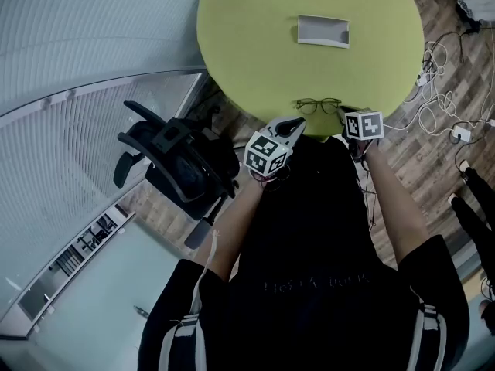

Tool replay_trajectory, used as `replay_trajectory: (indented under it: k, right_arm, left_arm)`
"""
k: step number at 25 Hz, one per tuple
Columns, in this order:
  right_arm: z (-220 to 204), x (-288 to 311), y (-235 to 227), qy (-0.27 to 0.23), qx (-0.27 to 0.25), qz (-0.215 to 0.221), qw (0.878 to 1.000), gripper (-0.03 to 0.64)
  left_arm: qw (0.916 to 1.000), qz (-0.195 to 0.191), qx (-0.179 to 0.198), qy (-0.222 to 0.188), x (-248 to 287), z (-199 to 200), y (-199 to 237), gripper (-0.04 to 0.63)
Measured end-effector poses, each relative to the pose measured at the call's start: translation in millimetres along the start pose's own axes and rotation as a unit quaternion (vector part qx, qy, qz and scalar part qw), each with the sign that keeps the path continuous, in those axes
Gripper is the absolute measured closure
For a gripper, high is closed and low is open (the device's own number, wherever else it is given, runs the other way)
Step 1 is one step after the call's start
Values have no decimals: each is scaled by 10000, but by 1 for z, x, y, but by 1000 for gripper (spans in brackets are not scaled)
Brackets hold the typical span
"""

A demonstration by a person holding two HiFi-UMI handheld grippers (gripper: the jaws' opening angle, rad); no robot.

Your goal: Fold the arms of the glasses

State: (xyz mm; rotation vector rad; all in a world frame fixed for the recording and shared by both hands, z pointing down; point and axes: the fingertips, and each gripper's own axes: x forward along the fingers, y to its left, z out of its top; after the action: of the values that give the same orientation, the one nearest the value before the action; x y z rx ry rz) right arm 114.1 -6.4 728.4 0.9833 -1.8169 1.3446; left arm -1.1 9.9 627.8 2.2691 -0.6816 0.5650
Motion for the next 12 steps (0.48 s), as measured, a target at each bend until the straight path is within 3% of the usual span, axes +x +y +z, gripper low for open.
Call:
replay_trajectory:
  k: [5, 9, 12]
  right_arm:
    - [4, -9, 6, -139, -4, -10, 9999, 575]
    - [12, -29, 25, -540, -216, 304, 9978, 575]
    - [10, -43, 31, -615, -336, 307, 9971, 575]
  left_arm:
    - [10000, 23, 38, -38, -5, 3, 3, 571]
    - [9999, 56, 107, -111, -13, 11, 4, 571]
    - [9995, 97, 164, -249, -20, 22, 4, 571]
